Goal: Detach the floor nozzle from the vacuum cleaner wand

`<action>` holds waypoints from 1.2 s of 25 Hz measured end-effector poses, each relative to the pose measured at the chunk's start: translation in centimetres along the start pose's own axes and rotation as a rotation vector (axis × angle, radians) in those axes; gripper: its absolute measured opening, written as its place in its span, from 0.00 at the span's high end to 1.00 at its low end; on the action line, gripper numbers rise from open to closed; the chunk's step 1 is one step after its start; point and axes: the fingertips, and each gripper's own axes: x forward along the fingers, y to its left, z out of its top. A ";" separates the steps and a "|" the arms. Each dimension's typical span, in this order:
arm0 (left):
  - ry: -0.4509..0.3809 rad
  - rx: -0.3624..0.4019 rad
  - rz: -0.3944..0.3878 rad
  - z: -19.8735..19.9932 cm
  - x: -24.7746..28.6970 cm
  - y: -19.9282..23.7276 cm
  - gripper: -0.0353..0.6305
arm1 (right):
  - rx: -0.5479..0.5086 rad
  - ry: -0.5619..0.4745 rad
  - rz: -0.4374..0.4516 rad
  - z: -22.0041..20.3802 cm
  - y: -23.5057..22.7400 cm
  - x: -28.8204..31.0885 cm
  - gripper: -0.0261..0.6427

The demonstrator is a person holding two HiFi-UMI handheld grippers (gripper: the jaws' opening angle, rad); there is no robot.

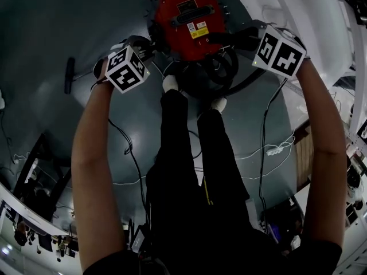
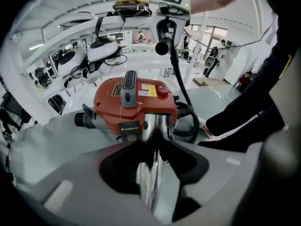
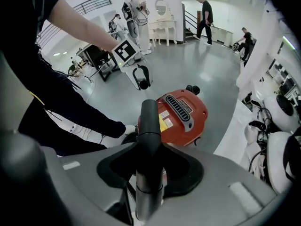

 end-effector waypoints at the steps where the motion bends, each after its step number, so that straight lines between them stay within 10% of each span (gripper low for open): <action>1: -0.003 -0.004 0.015 0.1 0.0 0.2 0.68 | 0.003 0.002 -0.007 -0.1 -0.1 0.1 0.73; 20: -0.052 -0.053 0.119 2.5 1.0 0.9 0.68 | -0.037 -0.023 -0.079 3.7 -1.6 6.3 0.72; 30: -0.109 -0.159 0.241 6.1 -0.4 8.1 0.68 | -0.098 -0.024 -0.109 4.8 -2.0 8.1 0.72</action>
